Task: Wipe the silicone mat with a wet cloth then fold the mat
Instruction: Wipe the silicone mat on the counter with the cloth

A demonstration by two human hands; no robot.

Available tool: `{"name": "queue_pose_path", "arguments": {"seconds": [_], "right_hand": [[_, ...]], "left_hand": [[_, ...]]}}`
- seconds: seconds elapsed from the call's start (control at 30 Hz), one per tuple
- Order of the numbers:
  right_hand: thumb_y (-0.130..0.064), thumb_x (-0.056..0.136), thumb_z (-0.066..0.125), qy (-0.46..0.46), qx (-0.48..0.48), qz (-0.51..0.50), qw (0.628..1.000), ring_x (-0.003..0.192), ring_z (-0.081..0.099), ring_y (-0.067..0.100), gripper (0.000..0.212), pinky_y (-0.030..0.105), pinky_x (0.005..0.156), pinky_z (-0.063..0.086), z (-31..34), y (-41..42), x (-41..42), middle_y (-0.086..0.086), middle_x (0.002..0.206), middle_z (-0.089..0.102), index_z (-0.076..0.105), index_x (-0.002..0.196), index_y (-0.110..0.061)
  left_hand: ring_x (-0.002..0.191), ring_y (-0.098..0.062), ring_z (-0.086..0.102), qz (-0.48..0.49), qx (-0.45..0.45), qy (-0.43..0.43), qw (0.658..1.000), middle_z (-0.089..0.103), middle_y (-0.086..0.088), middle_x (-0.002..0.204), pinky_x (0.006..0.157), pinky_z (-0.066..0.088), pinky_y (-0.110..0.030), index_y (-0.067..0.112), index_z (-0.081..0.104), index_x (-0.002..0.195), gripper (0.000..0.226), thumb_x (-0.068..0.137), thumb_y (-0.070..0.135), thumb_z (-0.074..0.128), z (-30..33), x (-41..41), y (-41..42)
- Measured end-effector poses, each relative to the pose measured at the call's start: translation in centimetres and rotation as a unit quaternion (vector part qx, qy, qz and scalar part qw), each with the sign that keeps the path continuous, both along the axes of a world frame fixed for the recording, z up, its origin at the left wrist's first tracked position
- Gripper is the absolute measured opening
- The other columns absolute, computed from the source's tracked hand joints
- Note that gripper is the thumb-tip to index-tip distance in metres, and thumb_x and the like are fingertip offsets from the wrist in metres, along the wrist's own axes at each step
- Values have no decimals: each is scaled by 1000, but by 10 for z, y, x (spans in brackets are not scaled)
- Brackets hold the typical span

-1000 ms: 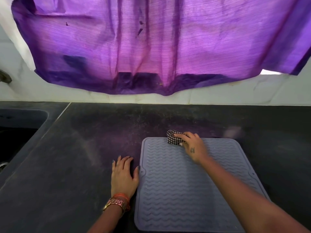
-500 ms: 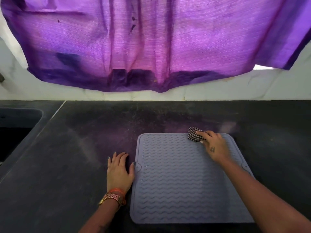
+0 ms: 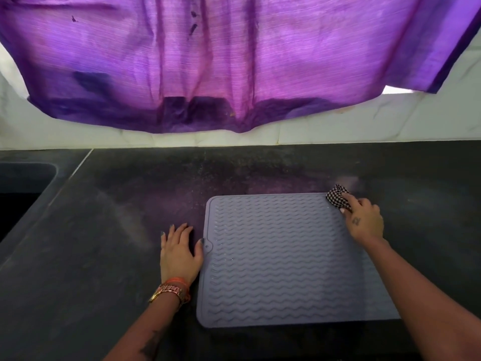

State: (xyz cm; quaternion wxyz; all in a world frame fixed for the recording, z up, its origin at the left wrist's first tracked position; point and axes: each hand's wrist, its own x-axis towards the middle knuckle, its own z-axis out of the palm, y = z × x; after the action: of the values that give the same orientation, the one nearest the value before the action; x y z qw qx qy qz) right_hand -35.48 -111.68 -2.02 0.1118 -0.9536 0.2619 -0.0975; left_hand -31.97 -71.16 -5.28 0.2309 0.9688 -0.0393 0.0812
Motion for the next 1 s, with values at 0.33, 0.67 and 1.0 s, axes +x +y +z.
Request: {"name": "queue_pose_path", "arguments": {"seconds": [0.33, 0.67, 1.0], "right_hand": [[-18, 89, 55, -37, 21, -58, 997, 103, 46, 43, 42, 48, 83, 44, -2, 14, -47, 23, 119, 52, 50, 131, -18], [-16, 88, 55, -73, 40, -101, 991, 104, 45, 42, 38, 45, 81, 44, 3, 39, -68, 24, 117, 51, 53, 126, -13], [-23, 90, 51, -56, 54, -86, 993, 112, 43, 37, 45, 43, 89, 42, -1, 86, -58, 21, 124, 46, 44, 134, -15]], "left_hand": [[140, -28, 26, -4, 11, -1, 1000, 44, -9, 142, 119, 7, -41, 10, 51, 130, 45, 90, 31, 51, -1, 0, 0], [139, -30, 27, -23, 28, -2, 999, 44, -10, 142, 118, 8, -43, 9, 50, 131, 44, 92, 29, 48, -1, -2, 0], [141, -27, 25, -24, 22, 2, 999, 44, -8, 143, 119, 4, -40, 12, 49, 131, 43, 93, 31, 45, 1, -3, -1]]}}
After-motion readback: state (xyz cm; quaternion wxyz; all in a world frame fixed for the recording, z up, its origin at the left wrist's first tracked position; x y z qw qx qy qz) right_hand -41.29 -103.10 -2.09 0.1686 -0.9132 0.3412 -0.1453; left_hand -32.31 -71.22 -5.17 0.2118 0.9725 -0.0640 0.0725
